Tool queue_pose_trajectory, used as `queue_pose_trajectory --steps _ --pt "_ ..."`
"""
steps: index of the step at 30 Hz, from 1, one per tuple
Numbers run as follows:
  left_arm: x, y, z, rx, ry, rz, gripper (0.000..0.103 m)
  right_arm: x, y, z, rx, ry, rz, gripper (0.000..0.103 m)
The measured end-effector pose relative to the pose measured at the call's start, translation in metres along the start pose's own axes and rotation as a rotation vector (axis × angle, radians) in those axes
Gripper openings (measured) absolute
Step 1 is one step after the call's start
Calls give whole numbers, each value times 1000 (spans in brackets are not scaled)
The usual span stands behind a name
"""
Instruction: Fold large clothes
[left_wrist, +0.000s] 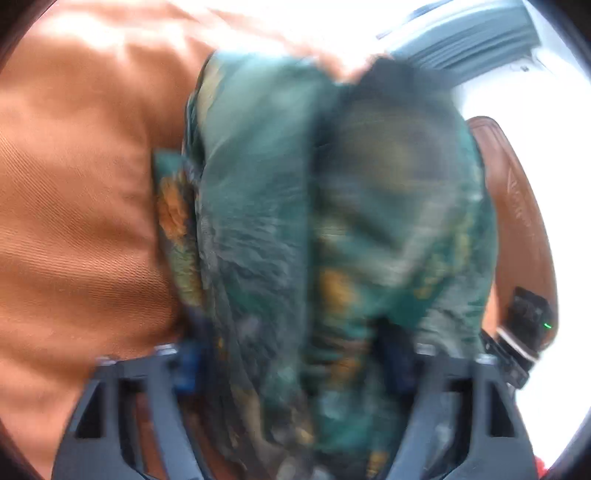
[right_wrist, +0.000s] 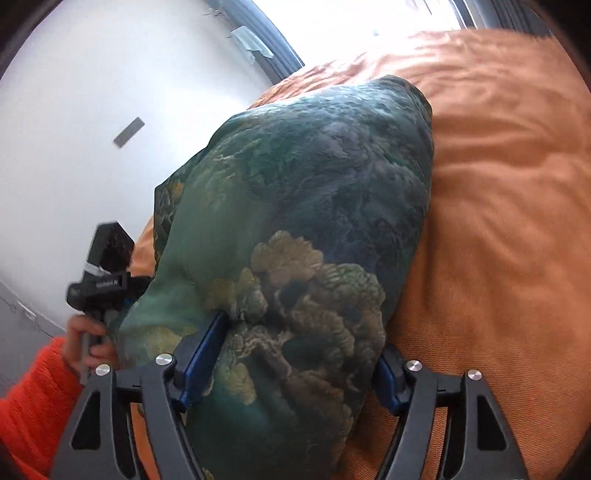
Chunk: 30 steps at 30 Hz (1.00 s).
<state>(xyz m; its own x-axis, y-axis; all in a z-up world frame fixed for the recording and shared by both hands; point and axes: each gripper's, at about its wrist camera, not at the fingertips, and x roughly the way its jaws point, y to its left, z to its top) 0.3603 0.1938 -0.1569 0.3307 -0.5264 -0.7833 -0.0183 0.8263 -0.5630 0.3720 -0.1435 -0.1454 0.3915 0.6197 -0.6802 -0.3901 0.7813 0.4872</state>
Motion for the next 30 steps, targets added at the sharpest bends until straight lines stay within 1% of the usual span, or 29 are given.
queue_pose_trajectory --steps 1,2,6,8,10,14,17,19,21,22,23,24,25,26,27,28,29,30 --pt "-7 -11 -4 40 -23 37 58 -4 10 -2 -35 -17 -18 71" --pt "-13 -22 -9 78 -45 68 54 -9 18 -3 -56 -36 -25 70" --pt "-32 -56 -23 177 -106 129 51 -29 45 -9 -157 -113 -24 70" --pt "-41 -72 -22 204 -139 132 50 -39 55 -6 -196 -148 -23 70" --pt "-53 -83 -21 213 -176 117 50 -51 58 2 -203 -183 -17 70" --pt "-59 -109 2 229 -224 79 50 -66 38 28 -168 -224 8 70" --pt "-44 -130 21 256 -234 74 50 -68 19 50 -119 -236 14 70" --pt "-26 -134 32 256 -222 60 51 -67 -7 61 -67 -232 17 70" --pt "1 -129 42 255 -208 56 57 -54 -34 67 4 -207 23 71" --pt "18 -121 44 251 -198 65 67 -45 -51 66 64 -178 30 73" --pt "37 -112 44 226 -180 80 73 -36 -67 65 126 -143 29 76" --pt "55 -101 43 188 -155 103 76 -23 -86 60 197 -96 7 78" --pt "64 -90 39 149 -156 91 81 -15 -102 52 254 -69 -8 78" --pt "61 -84 33 124 -179 56 82 -14 -109 44 281 -76 7 78" --pt "49 -81 25 119 -211 32 83 -20 -110 37 285 -100 25 78" --pt "37 -84 17 135 -242 37 84 -30 -107 31 273 -129 31 79" --pt "22 -87 9 165 -273 62 83 -41 -101 27 247 -149 19 79" --pt "6 -97 -2 209 -319 103 84 -54 -92 22 211 -161 -11 79"
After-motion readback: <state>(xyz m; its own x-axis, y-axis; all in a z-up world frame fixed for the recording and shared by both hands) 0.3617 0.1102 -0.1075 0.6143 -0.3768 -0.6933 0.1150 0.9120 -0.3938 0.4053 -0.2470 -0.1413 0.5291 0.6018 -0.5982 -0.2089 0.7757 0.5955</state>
